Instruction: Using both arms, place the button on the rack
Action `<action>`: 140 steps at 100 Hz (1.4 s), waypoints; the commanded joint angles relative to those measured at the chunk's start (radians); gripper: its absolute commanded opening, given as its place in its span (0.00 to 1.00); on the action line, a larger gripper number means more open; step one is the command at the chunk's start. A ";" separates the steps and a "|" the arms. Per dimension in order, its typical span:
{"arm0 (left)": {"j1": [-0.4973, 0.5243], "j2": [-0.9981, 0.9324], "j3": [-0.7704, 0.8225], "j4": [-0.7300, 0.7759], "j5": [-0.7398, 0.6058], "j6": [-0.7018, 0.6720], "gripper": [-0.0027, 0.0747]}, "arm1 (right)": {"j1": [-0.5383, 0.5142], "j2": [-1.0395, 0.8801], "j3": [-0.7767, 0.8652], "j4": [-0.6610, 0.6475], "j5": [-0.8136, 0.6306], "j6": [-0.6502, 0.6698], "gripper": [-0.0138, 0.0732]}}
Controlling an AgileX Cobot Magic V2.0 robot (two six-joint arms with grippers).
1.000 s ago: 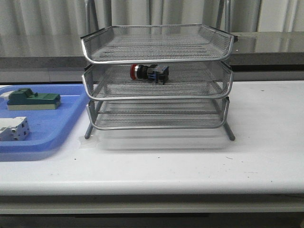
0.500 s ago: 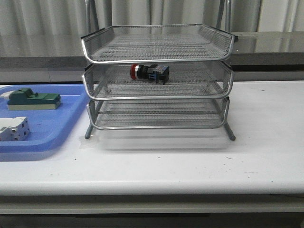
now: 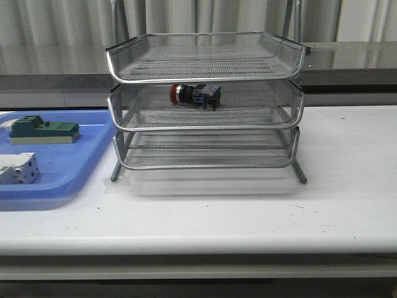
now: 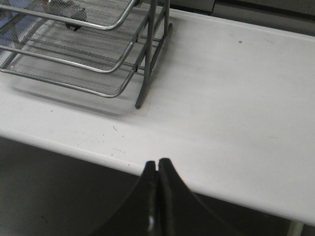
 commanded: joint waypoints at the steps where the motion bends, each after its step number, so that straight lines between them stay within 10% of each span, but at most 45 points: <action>1: 0.001 0.010 -0.027 -0.011 -0.071 -0.011 0.01 | -0.008 -0.018 0.008 -0.010 -0.157 0.001 0.09; 43: 0.001 0.010 -0.027 -0.011 -0.071 -0.011 0.01 | -0.008 -0.326 0.387 -0.038 -0.548 0.101 0.09; 140: 0.001 0.010 -0.027 -0.011 -0.071 -0.011 0.01 | -0.060 -0.378 0.554 -0.038 -0.671 0.167 0.09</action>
